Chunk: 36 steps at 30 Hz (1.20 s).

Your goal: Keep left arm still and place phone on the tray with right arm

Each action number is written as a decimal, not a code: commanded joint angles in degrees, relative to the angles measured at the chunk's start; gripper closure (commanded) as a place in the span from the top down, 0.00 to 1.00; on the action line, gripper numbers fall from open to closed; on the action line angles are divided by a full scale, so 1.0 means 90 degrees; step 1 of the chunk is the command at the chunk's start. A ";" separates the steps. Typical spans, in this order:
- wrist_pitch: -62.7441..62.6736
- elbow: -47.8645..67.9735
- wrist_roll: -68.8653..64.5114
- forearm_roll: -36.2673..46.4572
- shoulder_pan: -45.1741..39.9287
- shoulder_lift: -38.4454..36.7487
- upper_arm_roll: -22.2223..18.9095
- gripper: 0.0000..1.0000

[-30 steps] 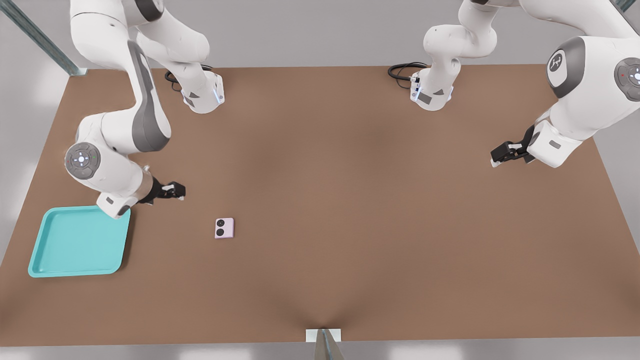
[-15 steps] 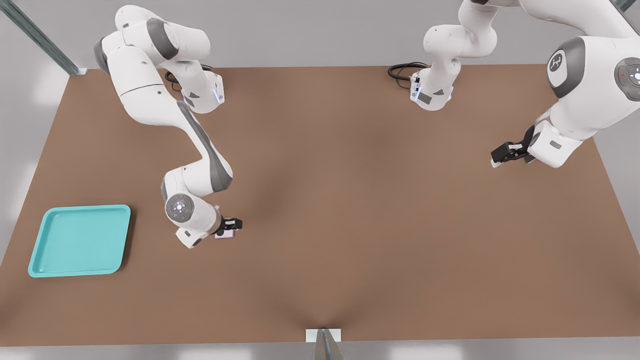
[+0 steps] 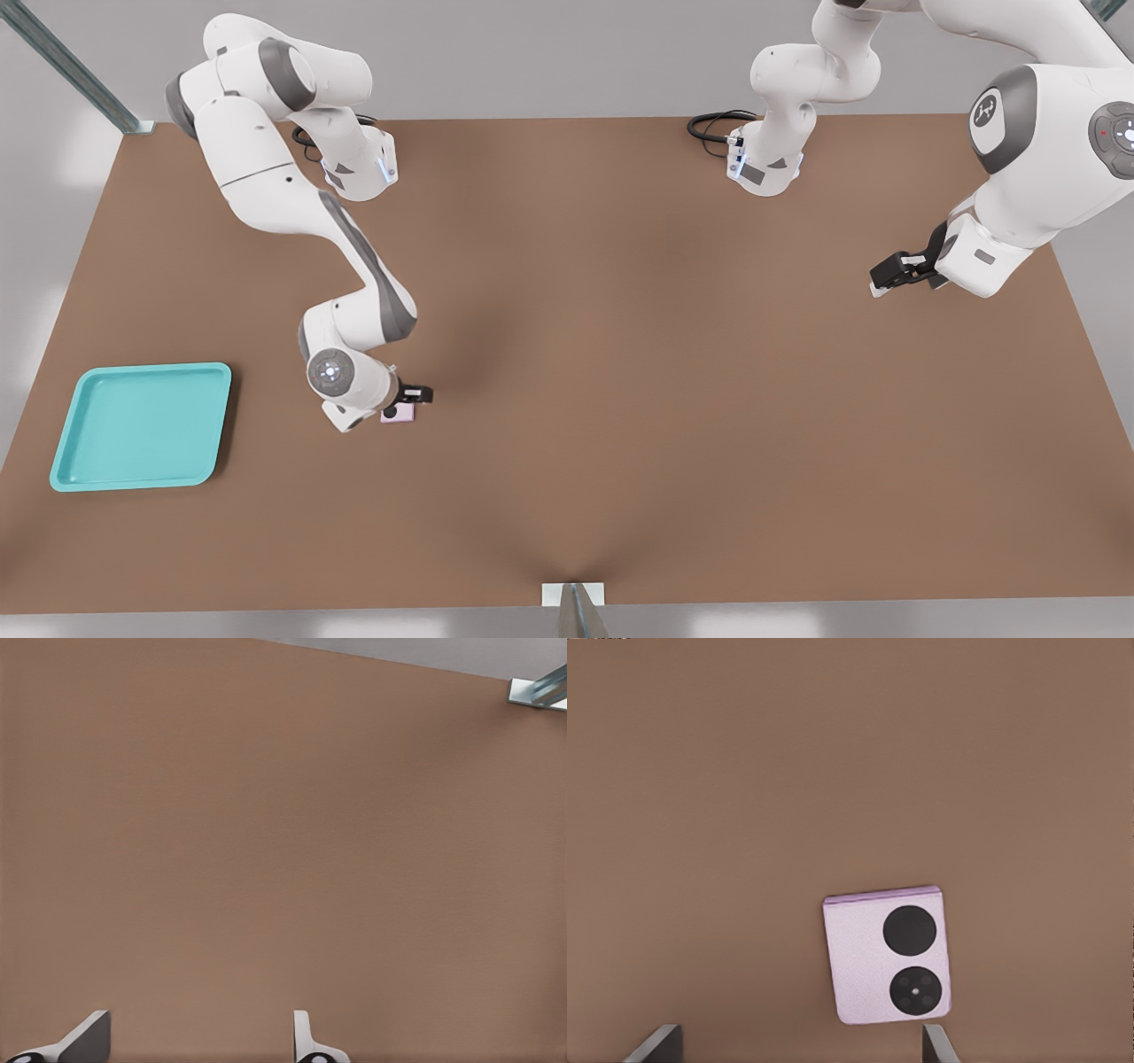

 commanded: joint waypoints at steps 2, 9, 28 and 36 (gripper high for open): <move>0.0163 -0.0011 -0.0230 0.0007 -0.0104 0.0037 0.0001 1.00; 0.0358 0.0038 -0.0239 -0.0002 -0.0133 0.0300 0.0001 1.00; 0.1637 -0.0519 -0.1079 -0.0178 -0.0416 0.0593 0.0001 1.00; 0.1813 -0.0519 -0.1079 -0.0178 -0.0445 0.0740 -0.0009 1.00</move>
